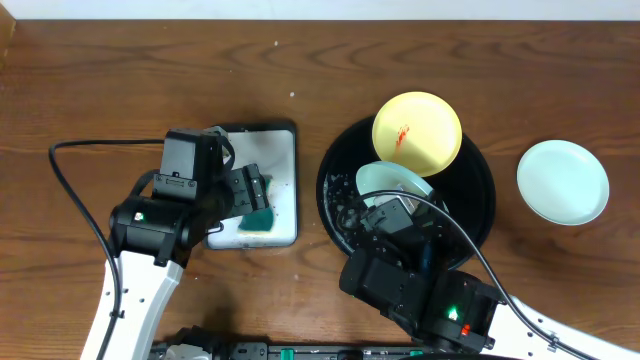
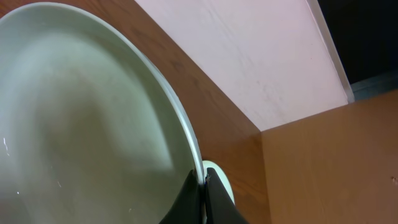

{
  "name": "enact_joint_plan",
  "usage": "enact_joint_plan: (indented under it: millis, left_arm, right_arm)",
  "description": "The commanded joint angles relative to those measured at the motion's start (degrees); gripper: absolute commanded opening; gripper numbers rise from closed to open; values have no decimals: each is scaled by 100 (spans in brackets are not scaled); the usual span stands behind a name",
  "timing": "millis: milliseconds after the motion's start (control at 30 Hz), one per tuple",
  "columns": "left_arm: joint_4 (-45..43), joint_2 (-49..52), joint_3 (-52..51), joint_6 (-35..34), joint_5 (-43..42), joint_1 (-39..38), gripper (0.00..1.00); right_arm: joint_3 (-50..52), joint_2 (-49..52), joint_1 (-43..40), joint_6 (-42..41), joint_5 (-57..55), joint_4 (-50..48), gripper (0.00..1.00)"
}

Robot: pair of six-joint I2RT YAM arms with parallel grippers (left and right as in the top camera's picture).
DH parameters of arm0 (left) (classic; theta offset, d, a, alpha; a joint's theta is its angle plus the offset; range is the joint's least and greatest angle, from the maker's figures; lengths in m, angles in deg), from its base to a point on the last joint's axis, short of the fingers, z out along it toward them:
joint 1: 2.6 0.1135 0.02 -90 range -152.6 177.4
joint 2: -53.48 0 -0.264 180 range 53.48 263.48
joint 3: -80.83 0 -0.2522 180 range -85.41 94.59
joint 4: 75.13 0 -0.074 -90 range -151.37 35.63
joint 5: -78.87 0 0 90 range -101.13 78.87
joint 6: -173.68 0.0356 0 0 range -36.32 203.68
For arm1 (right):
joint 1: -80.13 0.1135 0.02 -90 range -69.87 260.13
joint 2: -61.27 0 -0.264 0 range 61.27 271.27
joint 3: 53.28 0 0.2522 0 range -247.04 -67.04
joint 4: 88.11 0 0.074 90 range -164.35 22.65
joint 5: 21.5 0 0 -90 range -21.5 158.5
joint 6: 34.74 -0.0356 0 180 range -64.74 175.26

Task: Clean dirty plates on tray and stack at the side
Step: 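Tilt the gripped green plate upright with right gripper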

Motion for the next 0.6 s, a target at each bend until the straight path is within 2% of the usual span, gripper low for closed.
enact_joint_plan:
  millis: [0, 167, 300, 433, 567]
  left_arm:
    - [26, -20, 101, 13, 13, 13, 84]
    - [26, -20, 101, 13, 13, 13, 84]
    - [28, -20, 101, 13, 13, 13, 84]
    - [26, -20, 101, 13, 13, 13, 84]
    - [26, -20, 101, 13, 13, 13, 84]
  right_arm:
    - [-35, -46, -44, -2, -269, 2, 1]
    - [-35, -46, -96, -186, -238, 4, 1]
    - [-35, -46, -608, -758, 308, 24, 1]
    - [-35, -46, -1163, -776, 758, 24, 1]
    - [-35, -46, -1231, -588, 767, 0, 1]
